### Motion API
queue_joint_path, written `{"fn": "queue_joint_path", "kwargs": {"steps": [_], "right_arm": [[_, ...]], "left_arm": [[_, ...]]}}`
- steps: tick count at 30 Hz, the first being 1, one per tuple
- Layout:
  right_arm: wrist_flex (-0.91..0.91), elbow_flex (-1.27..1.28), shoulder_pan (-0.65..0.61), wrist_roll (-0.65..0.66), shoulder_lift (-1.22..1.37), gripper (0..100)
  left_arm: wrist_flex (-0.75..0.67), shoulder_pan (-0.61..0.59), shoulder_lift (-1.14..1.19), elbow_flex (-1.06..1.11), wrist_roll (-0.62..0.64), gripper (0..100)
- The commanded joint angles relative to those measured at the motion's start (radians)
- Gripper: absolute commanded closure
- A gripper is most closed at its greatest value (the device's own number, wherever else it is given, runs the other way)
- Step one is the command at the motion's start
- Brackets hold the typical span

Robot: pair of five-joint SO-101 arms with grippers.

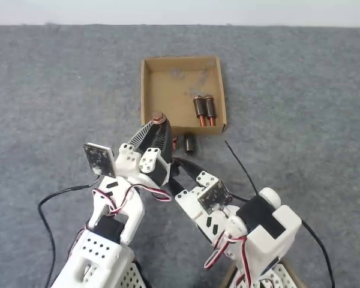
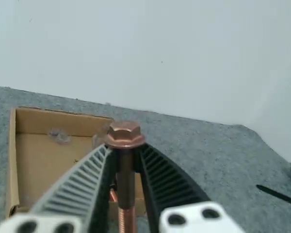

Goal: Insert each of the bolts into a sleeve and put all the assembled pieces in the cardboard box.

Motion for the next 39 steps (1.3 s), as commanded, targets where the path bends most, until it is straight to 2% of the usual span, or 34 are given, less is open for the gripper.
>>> {"fn": "queue_joint_path", "kwargs": {"steps": [1, 39], "right_arm": [[0.016, -0.017, 0.019, -0.014, -0.022, 99.3], [-0.053, -0.049, 0.068, -0.012, -0.024, 99.3]], "left_arm": [[-0.04, -0.003, 0.003, -0.01, 0.005, 99], [0.005, 0.006, 0.011, -0.01, 0.006, 99]]}}
